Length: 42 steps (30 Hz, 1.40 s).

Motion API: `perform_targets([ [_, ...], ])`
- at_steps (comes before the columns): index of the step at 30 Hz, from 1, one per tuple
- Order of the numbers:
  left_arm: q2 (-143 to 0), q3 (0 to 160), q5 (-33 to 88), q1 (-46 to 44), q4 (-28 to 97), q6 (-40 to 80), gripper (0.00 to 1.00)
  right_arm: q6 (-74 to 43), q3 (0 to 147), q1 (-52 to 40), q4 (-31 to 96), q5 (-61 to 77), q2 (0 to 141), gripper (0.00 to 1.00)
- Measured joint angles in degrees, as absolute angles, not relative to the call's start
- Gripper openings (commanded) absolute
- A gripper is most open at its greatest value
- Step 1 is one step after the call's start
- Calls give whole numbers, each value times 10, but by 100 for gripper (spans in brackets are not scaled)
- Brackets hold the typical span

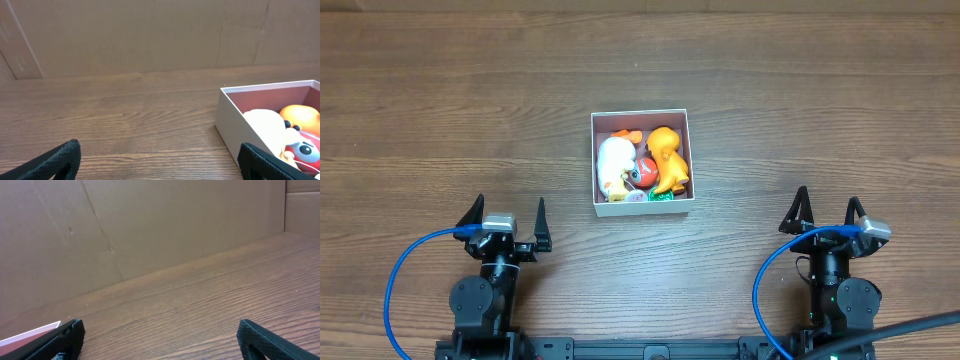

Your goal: Pack container

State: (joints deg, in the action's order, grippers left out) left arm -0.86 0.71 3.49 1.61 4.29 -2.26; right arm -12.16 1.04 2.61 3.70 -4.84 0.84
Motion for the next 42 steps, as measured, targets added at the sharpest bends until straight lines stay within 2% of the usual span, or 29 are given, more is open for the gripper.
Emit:
perform_targets([
  [42,-9,7,35,16,43,-32,100,-121,10,26,37,-49,8,100],
])
